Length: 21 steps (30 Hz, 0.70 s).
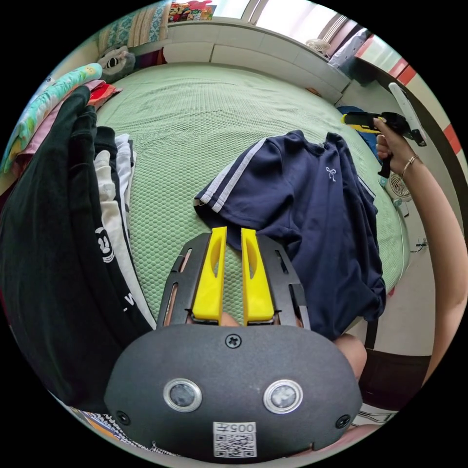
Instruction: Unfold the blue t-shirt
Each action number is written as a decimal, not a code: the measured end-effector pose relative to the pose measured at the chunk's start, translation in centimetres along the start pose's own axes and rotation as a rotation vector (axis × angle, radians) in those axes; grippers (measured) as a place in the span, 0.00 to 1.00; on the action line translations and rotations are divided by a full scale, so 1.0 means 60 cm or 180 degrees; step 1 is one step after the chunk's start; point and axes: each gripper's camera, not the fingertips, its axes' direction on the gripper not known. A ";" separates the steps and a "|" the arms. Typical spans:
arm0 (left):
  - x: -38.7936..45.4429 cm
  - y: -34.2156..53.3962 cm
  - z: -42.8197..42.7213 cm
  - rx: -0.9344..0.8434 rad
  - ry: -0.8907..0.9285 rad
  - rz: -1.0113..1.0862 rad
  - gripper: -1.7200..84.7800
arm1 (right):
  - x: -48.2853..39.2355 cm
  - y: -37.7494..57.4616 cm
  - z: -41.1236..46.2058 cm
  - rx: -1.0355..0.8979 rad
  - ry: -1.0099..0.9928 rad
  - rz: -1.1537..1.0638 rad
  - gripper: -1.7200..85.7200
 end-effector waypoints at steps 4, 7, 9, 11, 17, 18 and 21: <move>0.007 0.007 -0.009 -0.0003 0.0033 0.0028 0.09 | -0.116 0.047 -0.002 -0.0128 -0.0562 -0.0713 0.14; 0.015 0.015 -0.019 -0.0004 -0.0024 0.0063 0.09 | -0.205 0.087 0.003 -0.0284 -0.0923 -0.1102 0.14; 0.017 0.022 -0.029 -0.0004 -0.0044 0.0060 0.09 | -0.245 0.103 0.011 -0.0343 -0.0942 -0.1200 0.13; 0.014 0.028 -0.036 -0.0004 -0.0030 0.0041 0.09 | -0.275 0.111 0.028 -0.0468 -0.0863 -0.1229 0.13; 0.001 0.044 -0.060 -0.0021 0.0034 -0.0008 0.09 | -0.281 0.115 0.040 -0.0534 -0.1007 -0.0967 0.05; 0.001 0.048 -0.065 -0.0012 0.0046 0.0001 0.09 | -0.281 0.110 0.028 -0.0506 -0.1189 -0.0923 0.02; 0.004 0.056 -0.078 -0.0009 0.0015 0.0011 0.09 | -0.289 0.089 -0.013 -0.0325 -0.1389 -0.0808 0.01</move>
